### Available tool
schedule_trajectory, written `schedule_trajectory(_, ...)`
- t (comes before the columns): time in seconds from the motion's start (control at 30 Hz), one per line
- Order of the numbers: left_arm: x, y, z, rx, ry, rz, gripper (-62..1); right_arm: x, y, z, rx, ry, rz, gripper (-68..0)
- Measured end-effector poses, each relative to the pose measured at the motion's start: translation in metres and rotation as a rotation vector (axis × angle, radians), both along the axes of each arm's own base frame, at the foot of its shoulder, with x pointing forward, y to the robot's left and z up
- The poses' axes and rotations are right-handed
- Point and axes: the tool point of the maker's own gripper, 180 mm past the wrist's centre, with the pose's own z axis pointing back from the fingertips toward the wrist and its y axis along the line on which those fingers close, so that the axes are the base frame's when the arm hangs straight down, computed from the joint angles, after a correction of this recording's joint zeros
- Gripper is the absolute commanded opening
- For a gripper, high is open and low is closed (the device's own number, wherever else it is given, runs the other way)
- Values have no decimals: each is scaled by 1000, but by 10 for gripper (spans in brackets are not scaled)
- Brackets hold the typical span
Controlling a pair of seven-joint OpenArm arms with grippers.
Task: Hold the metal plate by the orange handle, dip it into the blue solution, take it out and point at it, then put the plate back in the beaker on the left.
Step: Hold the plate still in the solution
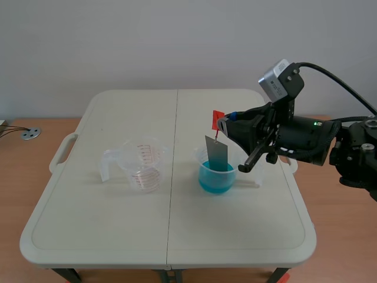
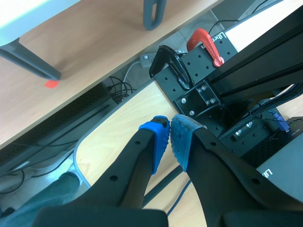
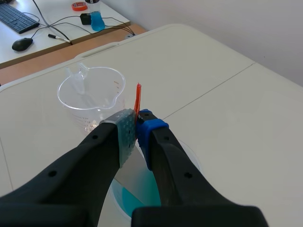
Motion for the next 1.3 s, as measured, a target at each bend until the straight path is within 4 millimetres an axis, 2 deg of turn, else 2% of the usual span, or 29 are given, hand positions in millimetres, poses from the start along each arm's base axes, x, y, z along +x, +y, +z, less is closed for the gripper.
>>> schedule_trajectory(0.93,0,0,0,0,0,0,-541,0,0,3,9,-11,0,-662)
schedule_trajectory(1.3,0,0,0,0,0,0,-541,3,-1,27,16,-72,8,-662)
